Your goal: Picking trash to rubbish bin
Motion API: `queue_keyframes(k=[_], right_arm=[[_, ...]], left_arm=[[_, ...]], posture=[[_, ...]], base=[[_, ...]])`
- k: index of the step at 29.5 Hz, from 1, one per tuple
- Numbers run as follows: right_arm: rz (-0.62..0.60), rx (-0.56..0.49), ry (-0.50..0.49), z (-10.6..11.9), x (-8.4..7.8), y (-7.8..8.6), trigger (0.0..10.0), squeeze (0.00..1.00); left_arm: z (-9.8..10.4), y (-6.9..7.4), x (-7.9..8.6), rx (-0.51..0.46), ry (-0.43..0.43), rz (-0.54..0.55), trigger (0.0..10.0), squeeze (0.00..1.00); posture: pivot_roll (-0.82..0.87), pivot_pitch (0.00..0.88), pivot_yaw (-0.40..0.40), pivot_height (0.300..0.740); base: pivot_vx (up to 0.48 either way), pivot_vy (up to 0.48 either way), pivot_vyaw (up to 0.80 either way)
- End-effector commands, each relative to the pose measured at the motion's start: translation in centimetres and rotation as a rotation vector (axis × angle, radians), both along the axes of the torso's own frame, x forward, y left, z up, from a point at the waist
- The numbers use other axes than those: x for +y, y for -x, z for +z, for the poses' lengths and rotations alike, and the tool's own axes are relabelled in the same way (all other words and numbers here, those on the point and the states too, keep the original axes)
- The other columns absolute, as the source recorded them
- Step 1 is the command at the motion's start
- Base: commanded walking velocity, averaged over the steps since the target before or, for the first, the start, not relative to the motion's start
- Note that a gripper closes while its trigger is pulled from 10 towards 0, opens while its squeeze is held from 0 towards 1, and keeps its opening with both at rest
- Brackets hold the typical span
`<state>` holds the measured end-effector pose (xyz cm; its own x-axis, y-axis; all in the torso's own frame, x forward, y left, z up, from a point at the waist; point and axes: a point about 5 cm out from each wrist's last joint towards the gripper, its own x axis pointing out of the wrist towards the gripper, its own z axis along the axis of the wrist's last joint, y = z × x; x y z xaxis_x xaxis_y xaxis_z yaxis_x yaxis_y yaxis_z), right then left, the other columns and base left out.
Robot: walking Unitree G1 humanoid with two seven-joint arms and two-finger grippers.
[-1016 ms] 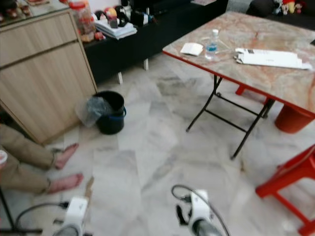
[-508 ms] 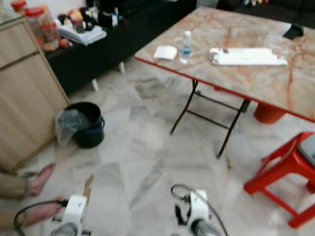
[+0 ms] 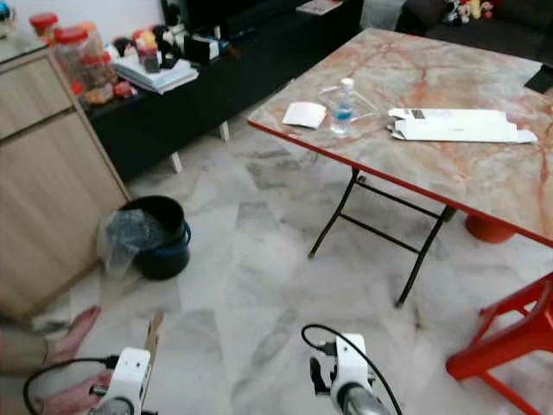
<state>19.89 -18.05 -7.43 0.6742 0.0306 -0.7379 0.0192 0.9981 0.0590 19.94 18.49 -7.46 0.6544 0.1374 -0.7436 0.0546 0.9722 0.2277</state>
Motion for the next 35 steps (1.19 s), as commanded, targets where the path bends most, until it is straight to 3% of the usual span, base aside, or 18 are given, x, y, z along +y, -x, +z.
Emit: queue_keyframes(k=[1, 14, 23, 30, 35], right_arm=[[-0.002, -0.003, -0.004, 0.03, 0.15, -0.09, 10.0, 0.00], [0.035, 0.002, -0.007, 0.03, 0.61, -0.19, 10.0, 0.00], [0.047, -0.001, 0.005, 0.05, 0.54, -0.19, 10.0, 0.00], [0.045, 0.004, 0.016, 0.03, 0.15, -0.10, 10.0, 0.00], [0.046, 0.010, 0.026, -0.09, -0.04, 0.18, 10.0, 0.00]], left_arm=[[-0.07, 0.20, 0.24, 0.006, -0.009, -0.010, 10.0, 0.00], [-0.09, 0.17, -0.02, 0.005, -0.005, -0.014, 10.0, 0.00], [-0.12, 0.25, 0.09, 0.009, -0.006, -0.010, 10.0, 0.00], [0.09, -0.06, 0.54, 0.001, -0.011, 0.006, 10.0, 0.00], [0.13, -0.06, 0.81, 0.001, -0.016, 0.012, 10.0, 0.00]], posture=[[0.01, 0.062, 0.008, 0.740], [0.01, 0.055, 0.007, 0.740], [0.01, 0.075, -0.005, 0.740], [0.01, 0.099, -0.012, 0.740], [0.01, 0.109, -0.012, 0.740]], base=[[0.382, 0.000, 0.00], [0.385, 0.000, 0.00], [0.385, 0.000, 0.75], [0.386, 0.000, 0.00], [0.388, 0.000, 0.60]])
